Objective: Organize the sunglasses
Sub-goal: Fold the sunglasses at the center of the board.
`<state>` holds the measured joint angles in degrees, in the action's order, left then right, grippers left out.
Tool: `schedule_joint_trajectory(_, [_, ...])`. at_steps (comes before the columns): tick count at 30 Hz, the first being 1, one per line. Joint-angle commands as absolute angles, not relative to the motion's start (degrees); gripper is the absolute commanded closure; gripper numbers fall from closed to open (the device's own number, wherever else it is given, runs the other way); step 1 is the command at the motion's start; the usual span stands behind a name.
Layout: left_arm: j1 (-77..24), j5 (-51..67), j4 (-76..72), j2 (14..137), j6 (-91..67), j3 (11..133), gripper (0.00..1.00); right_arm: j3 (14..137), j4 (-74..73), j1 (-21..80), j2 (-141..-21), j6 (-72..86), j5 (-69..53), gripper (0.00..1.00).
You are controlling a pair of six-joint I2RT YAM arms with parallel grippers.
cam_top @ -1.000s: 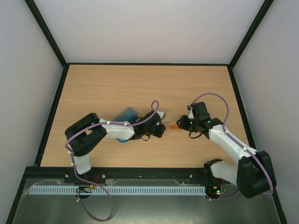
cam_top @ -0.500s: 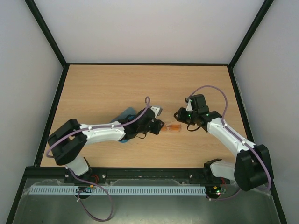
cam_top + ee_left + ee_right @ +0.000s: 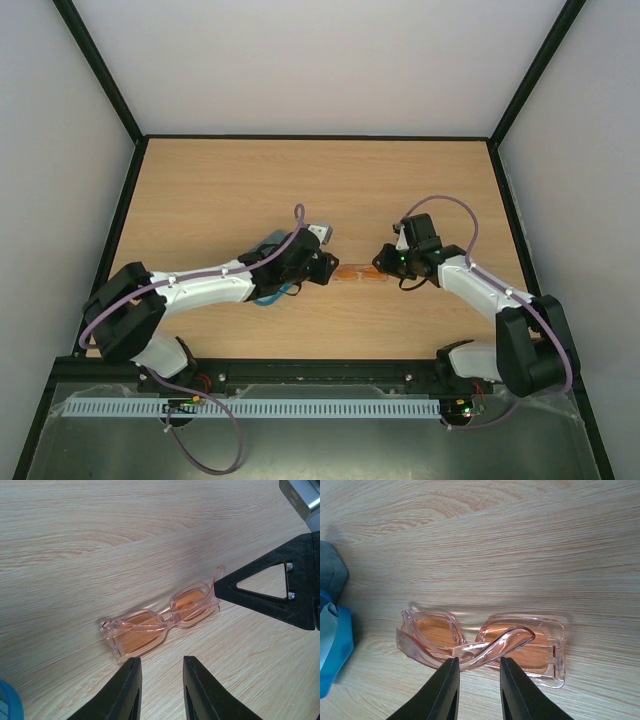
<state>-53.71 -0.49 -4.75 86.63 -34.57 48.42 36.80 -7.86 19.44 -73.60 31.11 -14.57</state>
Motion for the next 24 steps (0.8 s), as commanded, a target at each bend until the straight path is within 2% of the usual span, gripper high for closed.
schedule_joint_trajectory(1, [-53.5, -1.1, -4.3, 85.8, -34.7, 47.8, 0.74, 36.7, -9.6, 19.2, -73.0, 29.7, -13.9, 0.76])
schedule_joint_trajectory(11, [-53.4, -1.7, -4.9, 84.5, -34.8, 46.4, 0.74, 38.6, -12.3, 19.2, -80.4, 28.1, -14.2, 0.76])
schedule_joint_trajectory(17, [-53.2, -1.7, -5.1, 84.0, -35.0, 45.5, 0.75, 40.3, -15.4, 19.2, -76.8, 28.2, -14.9, 0.76])
schedule_joint_trajectory(24, [-53.0, -1.5, -5.8, 83.8, -35.0, 44.9, 0.75, 45.6, -18.9, 19.5, -74.1, 29.1, -16.5, 0.72])
